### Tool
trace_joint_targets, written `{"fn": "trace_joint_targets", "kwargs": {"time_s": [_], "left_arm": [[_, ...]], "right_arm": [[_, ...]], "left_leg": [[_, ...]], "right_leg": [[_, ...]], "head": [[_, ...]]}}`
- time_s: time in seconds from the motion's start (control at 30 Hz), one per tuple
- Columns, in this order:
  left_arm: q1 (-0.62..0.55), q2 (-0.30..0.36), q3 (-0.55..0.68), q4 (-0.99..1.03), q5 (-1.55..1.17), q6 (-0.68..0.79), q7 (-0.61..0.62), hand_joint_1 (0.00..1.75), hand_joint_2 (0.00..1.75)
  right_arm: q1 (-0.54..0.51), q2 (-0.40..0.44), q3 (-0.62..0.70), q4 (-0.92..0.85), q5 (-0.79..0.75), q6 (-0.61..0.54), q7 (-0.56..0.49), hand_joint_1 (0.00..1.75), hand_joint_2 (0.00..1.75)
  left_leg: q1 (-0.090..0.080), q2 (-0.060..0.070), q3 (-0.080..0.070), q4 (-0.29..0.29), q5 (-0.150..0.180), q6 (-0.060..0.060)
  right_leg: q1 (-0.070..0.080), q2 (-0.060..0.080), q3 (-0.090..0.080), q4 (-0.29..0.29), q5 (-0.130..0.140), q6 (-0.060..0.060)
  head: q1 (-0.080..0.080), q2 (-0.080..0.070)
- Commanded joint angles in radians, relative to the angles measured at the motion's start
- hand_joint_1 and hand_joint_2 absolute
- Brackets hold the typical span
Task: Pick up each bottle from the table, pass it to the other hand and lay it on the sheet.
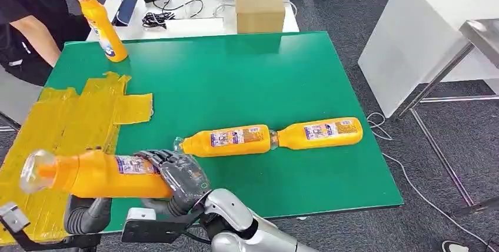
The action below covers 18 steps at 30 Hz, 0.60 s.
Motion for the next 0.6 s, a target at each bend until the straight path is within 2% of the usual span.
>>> {"fn": "trace_joint_targets", "kwargs": {"time_s": [0.03, 0.37, 0.6], "left_arm": [[0.017, -0.023, 0.001, 0.006, -0.012, -0.034, 0.002, 0.0, 1.75], [0.008, -0.026, -0.014, 0.001, -0.021, -0.039, 0.003, 0.0, 1.75], [-0.026, -0.016, -0.063, 0.022, -0.012, -0.033, 0.015, 0.0, 1.75]], "right_arm": [[0.048, -0.085, -0.222, -0.012, 0.038, -0.084, 0.016, 1.75, 1.75], [0.051, -0.057, -0.239, 0.034, 0.028, -0.087, 0.005, 1.75, 1.75], [-0.03, 0.0, -0.192, 0.176, 0.035, -0.036, 0.011, 1.75, 1.75]], "left_leg": [[0.0, -0.003, 0.001, 0.0, 0.0, 0.0], [0.0, -0.002, 0.001, 0.0, 0.0, -0.001], [0.0, -0.001, 0.001, -0.001, 0.0, 0.0]], "right_leg": [[0.0, -0.003, 0.002, -0.001, 0.0, 0.001], [0.0, -0.001, 0.001, 0.0, 0.0, 0.0], [0.0, 0.0, 0.001, 0.0, 0.0, 0.0]], "head": [[0.0, 0.0], [0.0, 0.0], [0.0, 0.0]]}}
